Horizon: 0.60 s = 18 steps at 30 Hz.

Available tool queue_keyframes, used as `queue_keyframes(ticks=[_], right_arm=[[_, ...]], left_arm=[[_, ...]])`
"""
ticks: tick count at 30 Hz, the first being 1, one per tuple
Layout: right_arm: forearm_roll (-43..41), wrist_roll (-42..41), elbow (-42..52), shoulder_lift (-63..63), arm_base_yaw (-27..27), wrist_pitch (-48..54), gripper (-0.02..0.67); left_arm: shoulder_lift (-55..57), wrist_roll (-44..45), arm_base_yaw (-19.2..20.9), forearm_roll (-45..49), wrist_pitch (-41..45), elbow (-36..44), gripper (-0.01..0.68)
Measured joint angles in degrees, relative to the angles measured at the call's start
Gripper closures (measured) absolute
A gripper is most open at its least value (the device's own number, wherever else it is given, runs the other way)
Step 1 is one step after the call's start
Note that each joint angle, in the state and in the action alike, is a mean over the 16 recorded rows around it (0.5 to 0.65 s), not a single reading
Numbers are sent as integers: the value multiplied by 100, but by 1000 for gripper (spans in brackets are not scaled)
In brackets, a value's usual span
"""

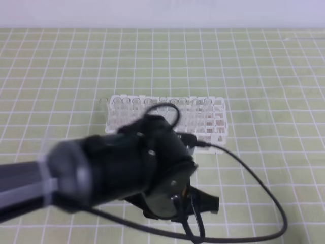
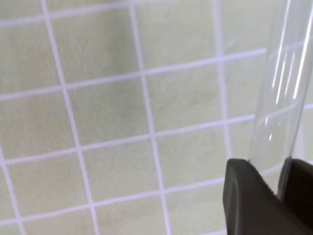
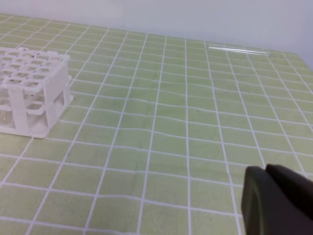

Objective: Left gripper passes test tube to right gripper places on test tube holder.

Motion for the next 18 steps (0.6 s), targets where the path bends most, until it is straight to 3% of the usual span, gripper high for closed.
queue_keyframes(ticks=[8,18], right_arm=[[0,0,0,0,0,0,666],[0,0,0,0,0,0,666]], left_arm=[[-1036,96,-428,924,-659,785,572],[-2440,150,-776,1825,-2346,2465,568]])
